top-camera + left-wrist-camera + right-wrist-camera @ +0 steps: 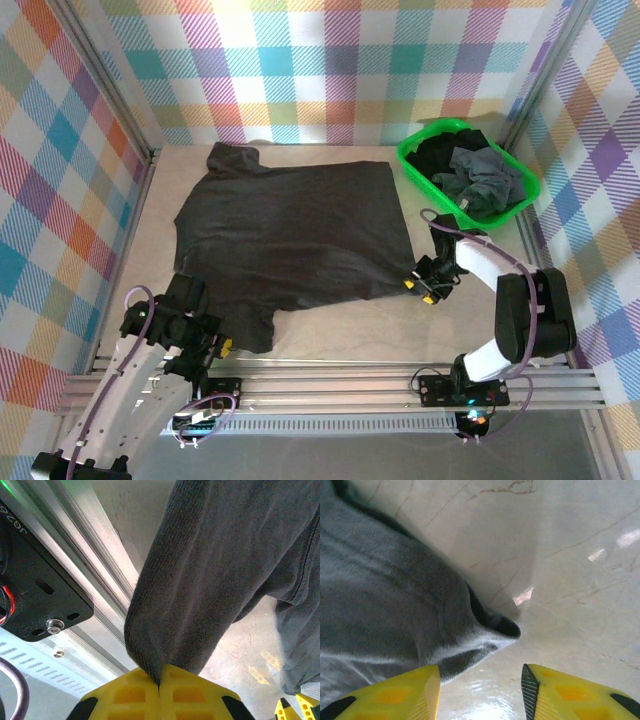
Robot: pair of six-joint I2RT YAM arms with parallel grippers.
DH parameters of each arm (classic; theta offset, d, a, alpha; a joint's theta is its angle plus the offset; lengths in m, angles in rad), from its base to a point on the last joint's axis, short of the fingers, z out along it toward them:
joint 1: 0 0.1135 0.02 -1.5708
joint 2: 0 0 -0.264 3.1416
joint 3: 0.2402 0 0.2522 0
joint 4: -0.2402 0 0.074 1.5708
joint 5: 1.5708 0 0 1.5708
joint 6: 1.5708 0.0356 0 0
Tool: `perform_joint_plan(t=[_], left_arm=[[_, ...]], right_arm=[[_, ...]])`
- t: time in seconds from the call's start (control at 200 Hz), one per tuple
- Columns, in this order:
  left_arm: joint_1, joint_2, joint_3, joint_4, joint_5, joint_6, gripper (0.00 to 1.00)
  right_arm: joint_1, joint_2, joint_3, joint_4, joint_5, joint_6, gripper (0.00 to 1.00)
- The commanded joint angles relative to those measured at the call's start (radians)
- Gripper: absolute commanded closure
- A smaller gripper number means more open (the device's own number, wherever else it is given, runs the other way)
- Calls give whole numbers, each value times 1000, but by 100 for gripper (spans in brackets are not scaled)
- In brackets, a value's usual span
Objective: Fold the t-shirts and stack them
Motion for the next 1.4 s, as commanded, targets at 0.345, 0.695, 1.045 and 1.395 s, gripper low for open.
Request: perform_joint_plan(t=[0.345,0.695,1.045,1.395], left_arm=[[-15,-50,31,-76,47,6,100],[-21,-37,92,170,88,7,100],[44,331,232,561,-133,58,100],[247,573,441,586,-124,256,100]], right_arm=[[4,-29,-54,-9,14,-30,98],[6,-152,29,-106,29,-118,100],[5,-9,240,-100,26,-128,100],[4,218,512,-114,68,-125,100]])
